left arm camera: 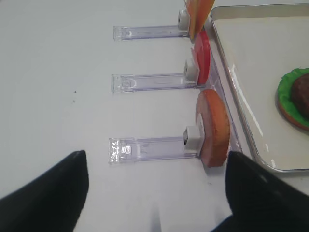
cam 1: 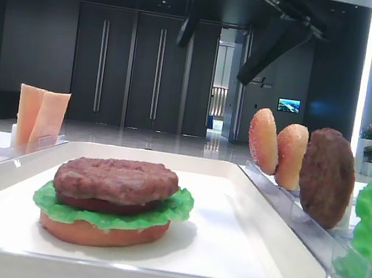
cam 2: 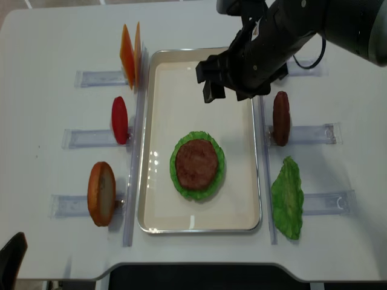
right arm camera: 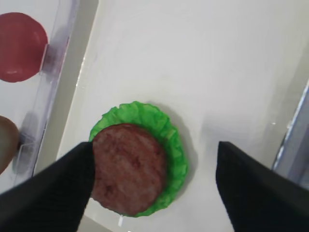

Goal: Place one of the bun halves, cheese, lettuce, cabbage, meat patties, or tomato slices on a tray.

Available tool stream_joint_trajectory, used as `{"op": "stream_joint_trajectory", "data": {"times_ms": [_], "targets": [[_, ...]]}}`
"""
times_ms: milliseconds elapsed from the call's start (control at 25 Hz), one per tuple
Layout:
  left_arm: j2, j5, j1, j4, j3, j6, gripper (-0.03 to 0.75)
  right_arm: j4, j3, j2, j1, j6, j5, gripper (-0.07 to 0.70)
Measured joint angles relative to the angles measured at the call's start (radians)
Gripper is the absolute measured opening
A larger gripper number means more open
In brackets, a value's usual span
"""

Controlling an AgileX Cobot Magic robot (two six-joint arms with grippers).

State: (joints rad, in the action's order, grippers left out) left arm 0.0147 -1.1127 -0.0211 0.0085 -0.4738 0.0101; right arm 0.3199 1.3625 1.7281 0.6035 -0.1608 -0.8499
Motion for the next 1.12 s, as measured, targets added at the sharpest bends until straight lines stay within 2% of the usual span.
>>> {"op": "stream_joint_trajectory", "data": {"times_ms": [240, 560, 880, 1120], "targets": [[0.0, 0.0, 0.0, 0.0, 0.0, 0.0, 0.692, -0.105, 0.097, -0.001, -0.061, -0.041, -0.143, 0.501], [0.0, 0.0, 0.0, 0.0, 0.0, 0.0, 0.692, -0.237, 0.114, -0.001, -0.161, -0.041, -0.284, 0.501], [0.0, 0.0, 0.0, 0.0, 0.0, 0.0, 0.692, -0.272, 0.114, -0.001, -0.318, 0.024, -0.359, 0.501], [0.0, 0.0, 0.0, 0.0, 0.0, 0.0, 0.692, -0.272, 0.114, -0.001, -0.443, 0.101, -0.368, 0.501]]}}
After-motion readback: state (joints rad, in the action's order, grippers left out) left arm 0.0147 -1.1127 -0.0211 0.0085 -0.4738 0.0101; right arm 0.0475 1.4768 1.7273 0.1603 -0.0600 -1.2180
